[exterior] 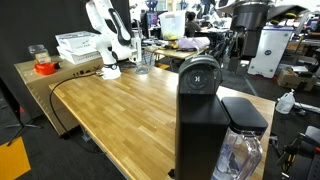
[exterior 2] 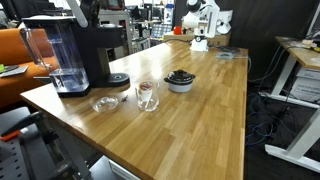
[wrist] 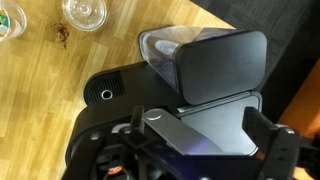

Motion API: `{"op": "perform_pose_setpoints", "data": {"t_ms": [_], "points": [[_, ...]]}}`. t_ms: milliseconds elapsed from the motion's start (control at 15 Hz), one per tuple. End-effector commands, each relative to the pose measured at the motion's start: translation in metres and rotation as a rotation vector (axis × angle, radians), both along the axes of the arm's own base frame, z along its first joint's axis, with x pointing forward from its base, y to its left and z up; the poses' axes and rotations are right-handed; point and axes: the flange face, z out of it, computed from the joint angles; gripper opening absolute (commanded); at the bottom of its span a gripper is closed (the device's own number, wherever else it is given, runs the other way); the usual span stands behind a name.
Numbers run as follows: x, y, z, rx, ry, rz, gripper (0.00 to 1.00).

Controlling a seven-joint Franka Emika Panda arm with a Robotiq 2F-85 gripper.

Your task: Close the coffee maker

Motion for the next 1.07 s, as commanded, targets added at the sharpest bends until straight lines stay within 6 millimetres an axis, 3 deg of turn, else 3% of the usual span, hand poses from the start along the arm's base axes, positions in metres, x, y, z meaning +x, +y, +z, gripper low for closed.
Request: {"op": "perform_pose_setpoints", "data": {"t_ms": [0, 400, 1000], "points": [[0.000, 0.000, 0.000, 0.000, 0.001, 0.000, 1.00], [-0.004, 0.003, 0.006, -0.003, -0.007, 0.004, 1.00], [-0.022, 0.002, 0.041, 0.040, -0.071, 0.028, 1.00]]}}
